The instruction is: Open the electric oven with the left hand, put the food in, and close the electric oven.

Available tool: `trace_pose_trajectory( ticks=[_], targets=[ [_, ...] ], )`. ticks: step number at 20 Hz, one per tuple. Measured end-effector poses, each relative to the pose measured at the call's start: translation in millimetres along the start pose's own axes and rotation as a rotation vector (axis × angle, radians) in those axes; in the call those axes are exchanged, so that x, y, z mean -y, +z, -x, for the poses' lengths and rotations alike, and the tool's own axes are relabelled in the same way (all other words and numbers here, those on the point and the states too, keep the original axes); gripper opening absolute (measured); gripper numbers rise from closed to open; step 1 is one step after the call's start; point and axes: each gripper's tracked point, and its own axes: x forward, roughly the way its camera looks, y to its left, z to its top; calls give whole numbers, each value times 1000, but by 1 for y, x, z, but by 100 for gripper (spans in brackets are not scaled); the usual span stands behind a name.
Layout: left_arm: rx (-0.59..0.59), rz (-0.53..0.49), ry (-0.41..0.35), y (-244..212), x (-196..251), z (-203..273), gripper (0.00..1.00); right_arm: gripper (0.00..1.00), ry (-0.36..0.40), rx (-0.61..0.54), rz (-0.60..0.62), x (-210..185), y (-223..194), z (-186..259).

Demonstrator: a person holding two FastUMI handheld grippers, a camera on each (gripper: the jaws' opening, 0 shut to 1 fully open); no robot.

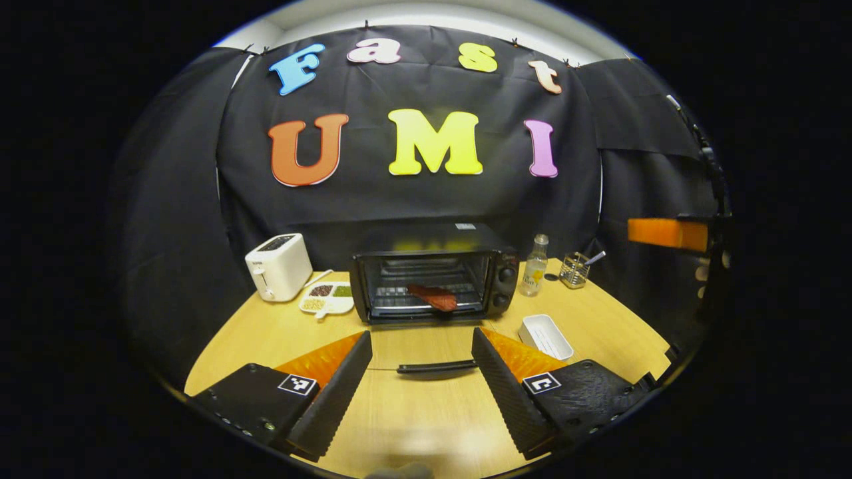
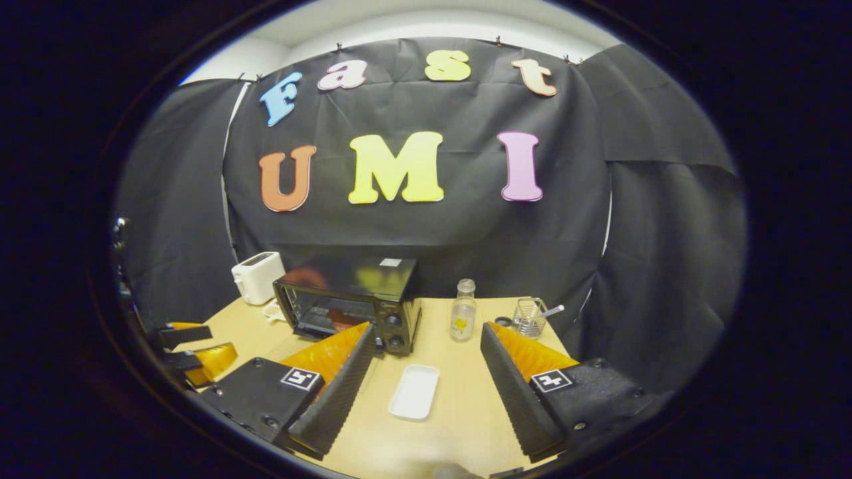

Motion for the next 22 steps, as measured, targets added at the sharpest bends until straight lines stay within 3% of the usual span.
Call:
trace_pose_trajectory(
  ticks=[7,13,22],
  targets=[
    [-112,8,96,-65,36,-23,96,100,88,-35,4,50,-17,43],
    [-229,10,81,-124,42,-63,96,98,-26,-68,4,83,-13,52],
    [-285,-7,23,-157,32,-121,97,99,-198,-83,-26,74,-14,63]
  ],
)
